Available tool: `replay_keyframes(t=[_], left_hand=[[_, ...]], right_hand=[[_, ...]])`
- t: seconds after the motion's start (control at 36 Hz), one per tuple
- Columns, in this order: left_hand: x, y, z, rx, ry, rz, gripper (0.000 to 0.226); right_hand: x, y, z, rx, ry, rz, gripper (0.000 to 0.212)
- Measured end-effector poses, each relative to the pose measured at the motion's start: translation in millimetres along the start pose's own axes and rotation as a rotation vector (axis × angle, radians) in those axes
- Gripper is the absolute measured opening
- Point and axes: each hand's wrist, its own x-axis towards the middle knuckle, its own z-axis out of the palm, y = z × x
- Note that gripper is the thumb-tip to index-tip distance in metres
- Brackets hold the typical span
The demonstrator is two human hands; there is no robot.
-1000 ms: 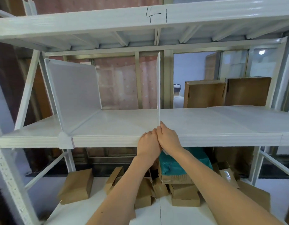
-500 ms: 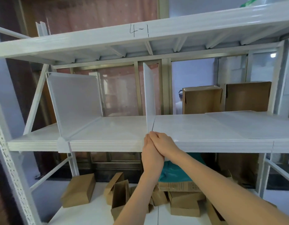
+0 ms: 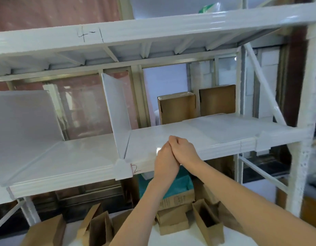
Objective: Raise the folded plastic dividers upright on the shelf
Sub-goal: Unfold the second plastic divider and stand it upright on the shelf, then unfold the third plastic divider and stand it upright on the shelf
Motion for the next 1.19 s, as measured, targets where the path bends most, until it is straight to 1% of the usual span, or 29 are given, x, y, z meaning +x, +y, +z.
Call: replay_keyframes(t=[0.14, 0.22, 0.28, 0.39, 0.47, 0.56, 0.64, 0.69, 0.78, 0.83, 0.89, 0.94, 1.03, 1.06, 1.11, 1.19], left_hand=[[4.7, 22.7, 37.4, 0.066, -0.028, 0.066, 0.022], [13.7, 38.0, 55.0, 0.113, -0.055, 0.113, 0.022], [20.4, 49.3, 64.3, 0.083, -0.071, 0.137, 0.022], [24.2, 80.5, 94.3, -0.044, -0.148, 0.151, 0.024], [32.1, 102.1, 119.7, -0.076, -0.166, 0.148, 0.024], [44.6, 121.9, 144.1, -0.048, -0.167, 0.155, 0.022], [54.6, 148.4, 173.6, -0.05, -0.151, 0.111, 0.021], [62.5, 169.5, 193.0, -0.052, -0.164, 0.073, 0.022], [72.5, 191.7, 214.1, -0.033, -0.184, 0.009, 0.03], [74.6, 192.0, 220.8, -0.01, -0.198, -0.047, 0.038], [73.2, 191.7, 233.4, 0.112, -0.221, -0.057, 0.039], [70.0, 192.7, 243.1, 0.25, -0.198, -0.041, 0.034], [69.2, 193.0, 250.7, 0.252, -0.12, -0.061, 0.018], [70.0, 193.8, 253.5, 0.273, -0.089, -0.066, 0.016], [68.8, 193.0, 259.2, 0.334, -0.045, -0.075, 0.018], [69.7, 193.1, 267.5, 0.389, 0.006, -0.104, 0.024]], right_hand=[[1.7, 28.6, -34.1, -0.044, 0.05, 0.034, 0.043], [5.0, 44.1, -56.5, -0.091, 0.121, -0.001, 0.043], [8.6, 51.0, -74.1, -0.154, 0.156, -0.028, 0.042], [19.6, 73.1, -118.9, -0.339, 0.147, -0.073, 0.036], [30.2, 93.2, -151.3, -0.387, 0.154, -0.099, 0.034], [38.0, 108.1, -179.9, -0.414, 0.146, -0.121, 0.034], [39.5, 124.7, -216.2, -0.465, 0.118, -0.151, 0.033], [45.3, 139.2, -245.8, -0.514, 0.078, -0.207, 0.033], [62.0, 158.0, -283.5, -0.544, 0.022, -0.265, 0.032], [73.1, 166.2, -292.4, -0.544, 0.022, -0.258, 0.034], [81.2, 172.3, -297.8, -0.535, 0.001, -0.254, 0.033], [89.4, 182.2, -298.3, -0.526, -0.046, -0.265, 0.033], [95.8, 191.7, -290.4, -0.535, -0.101, -0.325, 0.033], [100.2, 195.5, -288.1, -0.534, -0.111, -0.359, 0.032], [105.7, 201.0, -284.9, -0.528, -0.13, -0.408, 0.03], [113.4, 206.7, -285.5, -0.495, -0.16, -0.424, 0.032]])
